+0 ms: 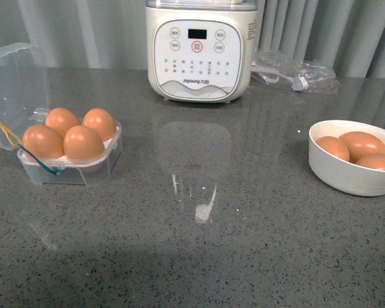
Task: Put egg into box
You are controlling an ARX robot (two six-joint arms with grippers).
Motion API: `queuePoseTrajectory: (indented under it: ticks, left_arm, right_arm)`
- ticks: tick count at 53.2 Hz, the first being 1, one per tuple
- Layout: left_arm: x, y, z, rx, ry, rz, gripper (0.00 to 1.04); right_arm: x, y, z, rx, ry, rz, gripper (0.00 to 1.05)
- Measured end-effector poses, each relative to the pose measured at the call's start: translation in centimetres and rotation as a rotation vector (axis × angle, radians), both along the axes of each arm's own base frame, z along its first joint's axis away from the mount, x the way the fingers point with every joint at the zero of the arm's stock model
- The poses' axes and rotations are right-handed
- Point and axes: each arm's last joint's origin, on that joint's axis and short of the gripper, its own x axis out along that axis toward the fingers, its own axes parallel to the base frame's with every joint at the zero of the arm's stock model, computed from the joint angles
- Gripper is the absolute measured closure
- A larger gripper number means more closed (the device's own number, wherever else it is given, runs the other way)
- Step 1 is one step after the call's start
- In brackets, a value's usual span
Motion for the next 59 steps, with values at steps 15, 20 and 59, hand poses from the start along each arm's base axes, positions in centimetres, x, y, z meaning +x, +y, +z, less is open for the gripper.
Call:
queuePoseTrajectory:
  ticks: [15, 20, 59]
  left_arm:
    - [3.2, 3.3, 3.7, -0.169, -0.083, 0.066, 0.07]
    - [5.6, 4.5, 5.6, -0.123, -0.162, 0.102, 0.07]
    - [18.8, 3.5, 2.8, 0.341, -0.110, 0.028, 0.07]
  right_arm:
    - [0.0, 0.0, 0.0, 0.000, 0.000, -0.001, 0.07]
    - [0.0, 0.0, 0.0, 0.000, 0.000, 0.000, 0.07]
    - [0.0, 0.0, 0.0, 0.000, 0.000, 0.000, 0.07]
